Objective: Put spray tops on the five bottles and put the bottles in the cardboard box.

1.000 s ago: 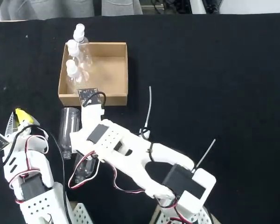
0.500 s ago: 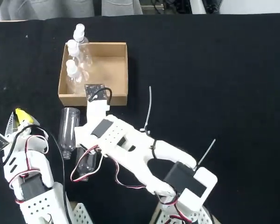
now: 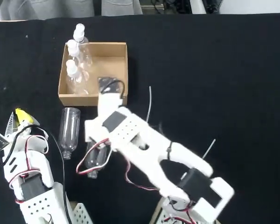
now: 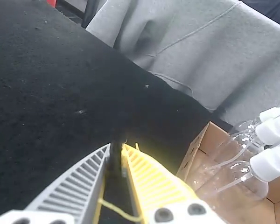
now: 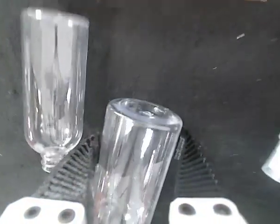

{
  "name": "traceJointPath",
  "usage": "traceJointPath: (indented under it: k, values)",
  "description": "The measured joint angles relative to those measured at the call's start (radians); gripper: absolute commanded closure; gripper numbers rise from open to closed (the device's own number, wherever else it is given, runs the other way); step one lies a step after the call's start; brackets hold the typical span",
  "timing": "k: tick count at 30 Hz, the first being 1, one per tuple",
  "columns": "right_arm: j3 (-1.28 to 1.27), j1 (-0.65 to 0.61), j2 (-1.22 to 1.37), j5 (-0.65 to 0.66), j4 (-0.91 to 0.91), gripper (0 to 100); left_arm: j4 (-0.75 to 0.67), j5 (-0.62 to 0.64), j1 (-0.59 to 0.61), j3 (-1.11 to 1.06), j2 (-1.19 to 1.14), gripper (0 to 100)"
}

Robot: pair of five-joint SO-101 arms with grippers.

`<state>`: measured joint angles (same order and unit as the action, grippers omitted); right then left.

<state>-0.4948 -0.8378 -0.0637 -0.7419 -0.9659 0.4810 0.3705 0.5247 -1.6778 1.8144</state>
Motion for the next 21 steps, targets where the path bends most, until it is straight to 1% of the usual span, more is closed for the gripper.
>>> traceJointPath:
  k: [4,12,15,21]
  values:
    - [0.000,0.037,-0.058,0.000,-0.034,92.0,0.000,0.000,0.000,0.000,0.000,97]
    - [0.000,0.058,-0.149,0.000,-0.087,92.0,0.000,0.000,0.000,0.000,0.000,97]
    - [0.000,0.097,-0.186,0.000,-0.097,92.0,0.000,0.000,0.000,0.000,0.000,97]
    - [0.000,0.219,-0.196,0.000,-0.098,92.0,0.000,0.000,0.000,0.000,0.000,97]
